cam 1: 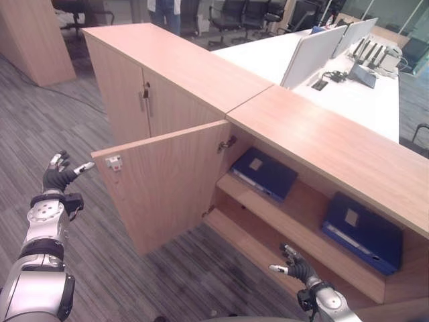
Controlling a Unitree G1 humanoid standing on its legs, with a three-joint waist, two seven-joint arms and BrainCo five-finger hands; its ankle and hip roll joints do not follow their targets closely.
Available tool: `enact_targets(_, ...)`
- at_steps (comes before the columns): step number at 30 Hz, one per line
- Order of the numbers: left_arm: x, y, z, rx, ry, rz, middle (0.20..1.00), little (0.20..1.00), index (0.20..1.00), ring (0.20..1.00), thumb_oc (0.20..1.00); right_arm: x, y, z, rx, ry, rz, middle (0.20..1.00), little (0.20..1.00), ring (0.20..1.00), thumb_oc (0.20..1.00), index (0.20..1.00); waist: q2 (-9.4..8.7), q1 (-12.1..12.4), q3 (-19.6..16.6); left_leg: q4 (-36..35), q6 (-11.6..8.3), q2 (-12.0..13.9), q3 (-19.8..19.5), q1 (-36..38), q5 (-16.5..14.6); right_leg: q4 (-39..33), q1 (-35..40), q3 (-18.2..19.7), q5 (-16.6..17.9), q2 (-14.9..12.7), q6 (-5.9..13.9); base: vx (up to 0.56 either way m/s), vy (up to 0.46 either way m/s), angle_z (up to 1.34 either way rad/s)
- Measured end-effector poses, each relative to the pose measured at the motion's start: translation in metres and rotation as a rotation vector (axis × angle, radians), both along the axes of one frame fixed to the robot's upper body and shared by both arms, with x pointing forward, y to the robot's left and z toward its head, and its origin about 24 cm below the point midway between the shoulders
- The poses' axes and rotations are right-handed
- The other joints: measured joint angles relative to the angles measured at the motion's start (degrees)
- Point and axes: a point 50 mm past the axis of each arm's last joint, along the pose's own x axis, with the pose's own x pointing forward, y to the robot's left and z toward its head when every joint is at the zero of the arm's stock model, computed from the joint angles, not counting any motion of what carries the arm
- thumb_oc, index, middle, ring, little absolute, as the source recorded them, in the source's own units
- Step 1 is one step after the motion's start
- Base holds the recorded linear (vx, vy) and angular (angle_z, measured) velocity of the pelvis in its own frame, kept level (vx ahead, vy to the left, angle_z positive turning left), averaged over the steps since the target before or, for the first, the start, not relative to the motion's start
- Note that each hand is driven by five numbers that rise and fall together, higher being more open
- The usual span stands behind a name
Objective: Put the empty folder in the office cabinet
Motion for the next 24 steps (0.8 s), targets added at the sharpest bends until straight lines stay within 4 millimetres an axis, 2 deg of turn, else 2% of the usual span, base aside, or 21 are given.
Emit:
enact_targets(4, 0.009, -0.024, -0.017, -0.042, 0.028, -0.07, 1.0, 1.0, 1.0, 1.0, 1.0, 0.007, 0.005, 0.005, 0.011, -0.031, 0.015, 1.0, 1.0, 1.0, 1.0, 1.0, -0.55, -0.5, 0.11, 0.0, 0.14, 0.04, 0.03, 0.07, 0.09, 0.0, 0.06, 0.03, 0.05, 0.03, 0.06, 0.01, 0.002, 0.0)
enact_targets(6, 0.014, -0.041, -0.028, -0.089, 0.031, -0.094, 1.0, 1.0, 1.0, 1.0, 1.0, 0.009, 0.005, 0.006, 0.013, -0.037, 0.012, 1.0, 1.0, 1.0, 1.0, 1.0, -0.86, -1.51, 0.24, 0.0, 0.04, 0.08, 0.16, 0.18, -0.04, 0.02, 0.04, 0.12, 0.09, 0.07, 0.13, 0.0, 0.0, 0.0)
enact_targets(8, 0.014, -0.044, -0.031, -0.138, 0.0, -0.051, 1.0, 1.0, 1.0, 1.0, 1.0, 0.009, 0.005, 0.005, 0.011, -0.033, 0.006, 1.0, 1.0, 1.0, 1.0, 1.0, -0.91, -1.3, 0.29, 0.0, 0.09, 0.09, 0.18, 0.16, 0.01, 0.02, 0.04, 0.17, 0.1, 0.08, 0.15, 0.0, 0.0, 0.0)
enact_targets(13, 0.013, -0.065, -0.045, -0.148, 0.028, -0.127, 1.0, 1.0, 1.0, 1.0, 1.0, 0.008, 0.007, 0.004, 0.015, -0.03, 0.007, 1.0, 1.0, 1.0, 1.0, 1.0, -0.71, 0.39, 0.45, 0.0, 0.36, 0.04, 0.13, 0.23, 0.2, 0.03, 0.14, 0.2, 0.32, 0.01, 0.47, 0.0, 0.0, 0.0)
enact_targets(17, 0.004, -0.074, -0.056, -0.139, 0.055, -0.181, 1.0, 1.0, 1.0, 1.0, 1.0, 0.011, 0.011, 0.005, 0.023, -0.037, 0.01, 1.0, 1.0, 1.0, 1.0, 1.0, -0.61, 1.15, 0.57, -0.01, 0.4, -0.02, 0.1, 0.29, -0.01, 0.22, 0.16, 0.18, 0.35, -0.11, 0.52, 0.0, 0.016, 0.01)
enact_targets(21, -0.008, -0.093, -0.067, -0.143, 0.083, -0.314, 1.0, 1.0, 1.0, 1.0, 1.0, 0.01, 0.01, 0.005, 0.02, -0.034, 0.012, 1.0, 1.0, 1.0, 1.0, 1.0, 0.14, 2.51, 1.17, -0.01, 0.52, -0.34, -0.03, 0.15, 0.21, 0.19, 0.22, -0.01, 0.32, -0.46, 0.54, 0.0, 0.015, 0.04)
enact_targets(23, -0.012, -0.102, -0.066, -0.151, 0.071, -0.371, 1.0, 1.0, 1.0, 1.0, 1.0, 0.009, 0.01, 0.005, 0.019, -0.034, 0.008, 1.0, 1.0, 1.0, 1.0, 1.0, 0.55, 2.95, 1.52, -0.01, 0.61, -0.51, -0.03, 0.08, 0.3, 0.0, 0.25, -0.01, 0.31, -0.65, 0.56, 0.0, 0.009, 0.03)
enact_targets(24, -0.023, -0.119, -0.071, -0.146, 0.095, -0.492, 1.0, 1.0, 1.0, 1.0, 1.0, 0.011, 0.008, 0.005, 0.017, -0.039, 0.0, 1.0, 1.0, 1.0, 1.0, 1.0, 1.38, 3.54, 2.61, -0.01, 0.8, -0.81, -0.34, 0.11, 0.5, 0.0, 0.47, -0.22, 0.32, -0.86, 0.57, -0.02, 0.036, 0.07)
